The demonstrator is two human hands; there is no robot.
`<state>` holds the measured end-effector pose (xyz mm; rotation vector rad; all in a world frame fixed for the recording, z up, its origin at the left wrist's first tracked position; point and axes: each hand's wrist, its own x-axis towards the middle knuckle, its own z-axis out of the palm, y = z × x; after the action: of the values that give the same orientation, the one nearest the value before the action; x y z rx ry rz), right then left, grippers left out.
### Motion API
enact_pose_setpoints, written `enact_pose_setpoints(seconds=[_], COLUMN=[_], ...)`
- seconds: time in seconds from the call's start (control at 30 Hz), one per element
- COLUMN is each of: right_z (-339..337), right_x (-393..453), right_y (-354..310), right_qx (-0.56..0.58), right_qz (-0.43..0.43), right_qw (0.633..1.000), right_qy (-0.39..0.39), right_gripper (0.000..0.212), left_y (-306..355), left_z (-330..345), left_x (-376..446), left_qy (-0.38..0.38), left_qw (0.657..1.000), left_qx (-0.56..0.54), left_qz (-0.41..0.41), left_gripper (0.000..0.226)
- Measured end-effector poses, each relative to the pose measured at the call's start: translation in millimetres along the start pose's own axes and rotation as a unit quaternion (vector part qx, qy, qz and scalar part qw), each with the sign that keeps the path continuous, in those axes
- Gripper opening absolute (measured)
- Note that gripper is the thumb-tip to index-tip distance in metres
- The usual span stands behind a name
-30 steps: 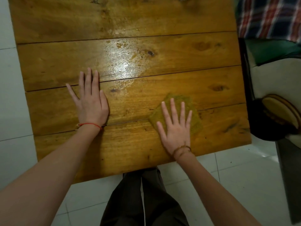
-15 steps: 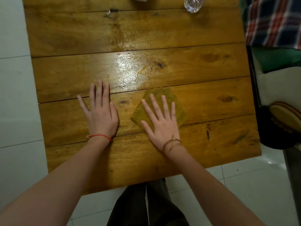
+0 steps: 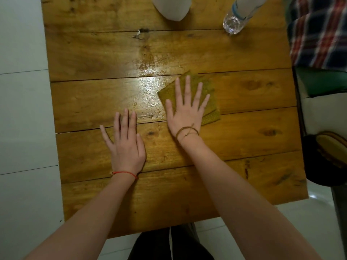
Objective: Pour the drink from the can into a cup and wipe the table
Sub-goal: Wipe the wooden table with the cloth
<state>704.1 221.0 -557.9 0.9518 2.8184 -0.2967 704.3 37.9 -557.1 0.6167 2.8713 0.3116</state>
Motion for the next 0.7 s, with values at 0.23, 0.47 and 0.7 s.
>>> enact_pose_setpoints(seconds=[0.23,0.47,0.7], right_z=[12.5,15.6,1.7], right_x=[-82.3,-160.8,-191.1], right_y=[-13.0,-1.9,12.3], right_qx=[0.026,0.037,0.111], right_qz=[-0.007,0.03,0.011], right_qw=[0.999,0.997,0.987], right_qy=[-0.035,-0.068,-0.114], right_gripper=[0.066,0.068,0.062], left_y=[-2.4,6.4,38.8], left_z=[2.1,-10.0,-14.3], left_x=[2.4,-9.8,-90.5], left_qy=[-0.007,-0.011,0.002], left_qw=[1.0,0.999,0.969], left_qx=[0.002,-0.047,-0.201], left_qz=[0.002,-0.004,-0.143], left_gripper=[0.058,0.058,0.019])
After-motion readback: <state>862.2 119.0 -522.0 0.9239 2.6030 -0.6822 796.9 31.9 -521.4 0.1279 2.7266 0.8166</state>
